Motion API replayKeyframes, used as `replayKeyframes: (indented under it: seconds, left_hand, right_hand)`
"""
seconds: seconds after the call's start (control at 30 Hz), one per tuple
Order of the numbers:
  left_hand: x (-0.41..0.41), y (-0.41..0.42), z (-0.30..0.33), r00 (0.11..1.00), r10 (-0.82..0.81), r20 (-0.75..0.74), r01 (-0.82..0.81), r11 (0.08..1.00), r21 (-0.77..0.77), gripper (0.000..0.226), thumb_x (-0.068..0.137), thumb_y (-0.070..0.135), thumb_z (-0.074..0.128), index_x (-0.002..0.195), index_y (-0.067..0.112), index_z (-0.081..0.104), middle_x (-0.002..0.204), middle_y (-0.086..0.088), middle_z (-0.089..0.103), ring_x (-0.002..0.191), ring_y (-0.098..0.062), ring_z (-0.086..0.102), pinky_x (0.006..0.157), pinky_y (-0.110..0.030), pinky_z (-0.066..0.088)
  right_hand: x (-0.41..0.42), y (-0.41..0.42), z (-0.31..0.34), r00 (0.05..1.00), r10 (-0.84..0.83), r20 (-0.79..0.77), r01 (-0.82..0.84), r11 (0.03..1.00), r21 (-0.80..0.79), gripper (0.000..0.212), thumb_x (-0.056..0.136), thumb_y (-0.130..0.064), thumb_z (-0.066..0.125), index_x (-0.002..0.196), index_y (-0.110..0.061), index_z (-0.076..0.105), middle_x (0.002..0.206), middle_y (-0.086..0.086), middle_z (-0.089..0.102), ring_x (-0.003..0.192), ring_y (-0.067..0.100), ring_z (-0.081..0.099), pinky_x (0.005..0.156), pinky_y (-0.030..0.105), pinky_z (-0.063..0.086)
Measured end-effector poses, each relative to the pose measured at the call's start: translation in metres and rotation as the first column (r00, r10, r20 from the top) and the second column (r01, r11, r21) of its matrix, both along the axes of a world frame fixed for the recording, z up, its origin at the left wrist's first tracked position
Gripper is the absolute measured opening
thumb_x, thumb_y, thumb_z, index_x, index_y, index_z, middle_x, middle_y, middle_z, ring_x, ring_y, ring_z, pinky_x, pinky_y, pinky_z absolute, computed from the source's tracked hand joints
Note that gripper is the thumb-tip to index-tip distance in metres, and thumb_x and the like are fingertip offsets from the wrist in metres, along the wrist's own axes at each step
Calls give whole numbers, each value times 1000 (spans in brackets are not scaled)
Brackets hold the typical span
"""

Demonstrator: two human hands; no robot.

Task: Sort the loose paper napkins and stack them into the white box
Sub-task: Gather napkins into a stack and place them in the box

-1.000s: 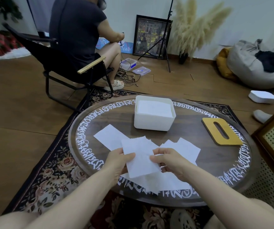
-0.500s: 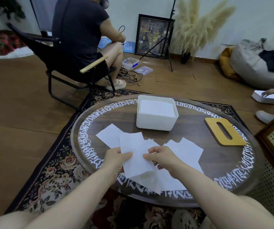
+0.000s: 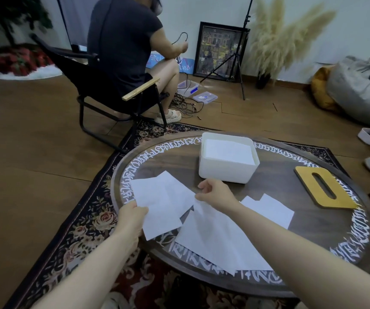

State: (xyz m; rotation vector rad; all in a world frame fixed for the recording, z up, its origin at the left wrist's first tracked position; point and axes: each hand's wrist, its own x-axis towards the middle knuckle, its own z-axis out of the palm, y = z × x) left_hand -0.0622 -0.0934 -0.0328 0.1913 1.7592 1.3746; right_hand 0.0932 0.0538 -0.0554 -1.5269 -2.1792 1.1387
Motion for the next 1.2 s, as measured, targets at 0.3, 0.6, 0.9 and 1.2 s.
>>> replayKeyframes:
  seconds: [0.3, 0.6, 0.9, 1.2]
  left_hand:
    - [-27, -11, 1, 996, 7, 91, -5, 1000, -22, 32, 96, -10, 39, 124, -7, 54, 121, -22, 59, 93, -31, 56, 82, -41, 47]
    - [-28, -10, 5, 994, 9, 110, -12, 999, 30, 29, 94, -13, 41, 115, -6, 59, 116, -22, 62, 92, -30, 58, 84, -41, 48]
    - [-28, -12, 7, 994, 35, 102, -37, 999, 20, 30, 93, -13, 42, 114, -4, 61, 117, -21, 63, 93, -30, 58, 88, -42, 49]
    - [-22, -10, 7, 997, 40, 63, -42, 999, 29, 28, 93, -11, 45, 115, -3, 60, 116, -17, 63, 95, -31, 60, 91, -44, 51]
  right_hand:
    - [-61, 13, -10, 951, 119, 285, -147, 986, 79, 49, 82, -29, 70, 124, -12, 50, 125, 7, 48, 113, 24, 50, 93, 38, 47]
    - [-70, 17, -13, 938, 101, 332, -100, 995, -21, 41, 70, -29, 80, 91, -17, 48, 95, 0, 57, 89, 19, 57, 69, 30, 43]
    - [-61, 17, -10, 984, 39, 172, -40, 999, 0, 29, 74, -14, 74, 67, -19, 46, 71, -5, 51, 74, 18, 52, 63, 28, 38]
    - [-8, 2, -8, 997, -70, -20, 67, 989, -132, 15, 83, -11, 68, 70, -16, 63, 74, 1, 62, 69, 17, 58, 63, 26, 46]
